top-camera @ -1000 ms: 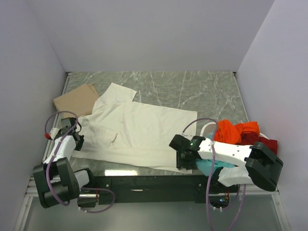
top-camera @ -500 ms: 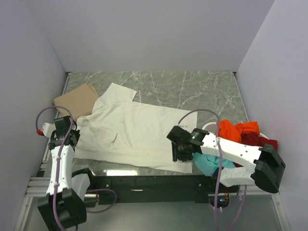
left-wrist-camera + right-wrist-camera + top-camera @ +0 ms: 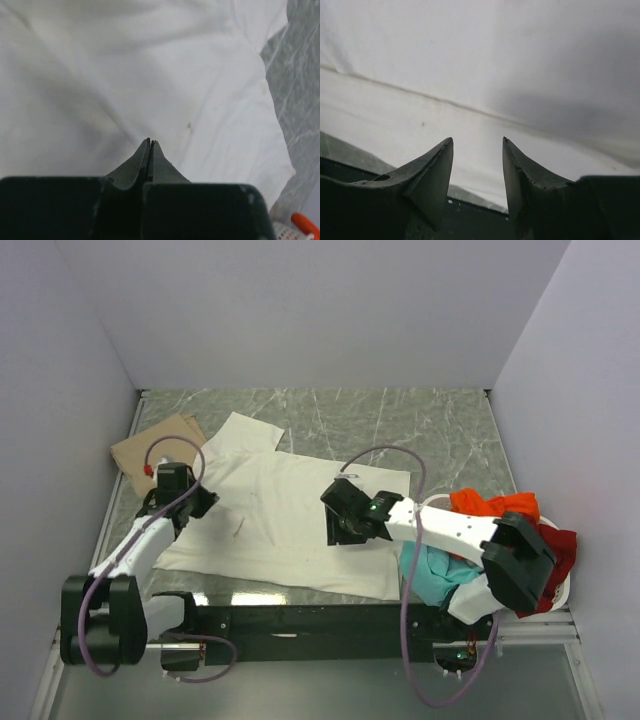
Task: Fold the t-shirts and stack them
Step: Fold the tshirt
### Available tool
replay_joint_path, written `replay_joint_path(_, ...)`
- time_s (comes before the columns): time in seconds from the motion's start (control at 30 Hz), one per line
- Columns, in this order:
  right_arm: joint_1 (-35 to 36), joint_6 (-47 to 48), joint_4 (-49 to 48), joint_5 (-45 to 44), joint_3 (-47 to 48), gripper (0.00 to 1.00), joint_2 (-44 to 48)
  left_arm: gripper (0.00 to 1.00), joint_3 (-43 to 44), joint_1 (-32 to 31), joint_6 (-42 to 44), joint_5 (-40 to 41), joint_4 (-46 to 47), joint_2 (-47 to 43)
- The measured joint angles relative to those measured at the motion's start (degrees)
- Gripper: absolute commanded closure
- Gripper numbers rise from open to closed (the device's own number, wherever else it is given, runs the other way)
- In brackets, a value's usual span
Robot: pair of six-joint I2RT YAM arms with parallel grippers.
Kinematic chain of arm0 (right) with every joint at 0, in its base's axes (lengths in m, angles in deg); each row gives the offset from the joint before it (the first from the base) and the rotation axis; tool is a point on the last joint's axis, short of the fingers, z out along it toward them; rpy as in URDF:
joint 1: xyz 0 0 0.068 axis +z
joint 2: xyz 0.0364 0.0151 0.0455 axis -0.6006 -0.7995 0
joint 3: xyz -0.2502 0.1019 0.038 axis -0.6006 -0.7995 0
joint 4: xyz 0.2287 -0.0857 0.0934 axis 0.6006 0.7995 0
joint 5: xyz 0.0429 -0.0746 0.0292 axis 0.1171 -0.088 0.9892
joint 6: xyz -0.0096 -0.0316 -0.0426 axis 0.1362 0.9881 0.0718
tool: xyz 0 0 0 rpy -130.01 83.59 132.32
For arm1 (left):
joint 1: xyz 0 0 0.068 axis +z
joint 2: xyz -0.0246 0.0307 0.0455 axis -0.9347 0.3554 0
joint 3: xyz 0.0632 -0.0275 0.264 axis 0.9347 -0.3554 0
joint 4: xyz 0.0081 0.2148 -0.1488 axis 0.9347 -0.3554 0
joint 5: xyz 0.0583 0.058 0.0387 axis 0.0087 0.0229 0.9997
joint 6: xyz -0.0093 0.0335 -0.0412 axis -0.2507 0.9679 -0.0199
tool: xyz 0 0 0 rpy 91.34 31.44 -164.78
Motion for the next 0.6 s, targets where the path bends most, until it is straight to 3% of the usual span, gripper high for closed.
replay_joint_path(0.23,-0.8,1.6,-8.7,-0.5,2.7,0.52,-10.0,1.0,-1.7,-3.2,2.4,-3.4,9.1,5.8)
replay_joint_path(0.6,0.6,2.5,-9.2,0.9,3.1,0.53,-14.4,1.0,-7.1,-3.1,2.7,-1.4,7.9,7.4)
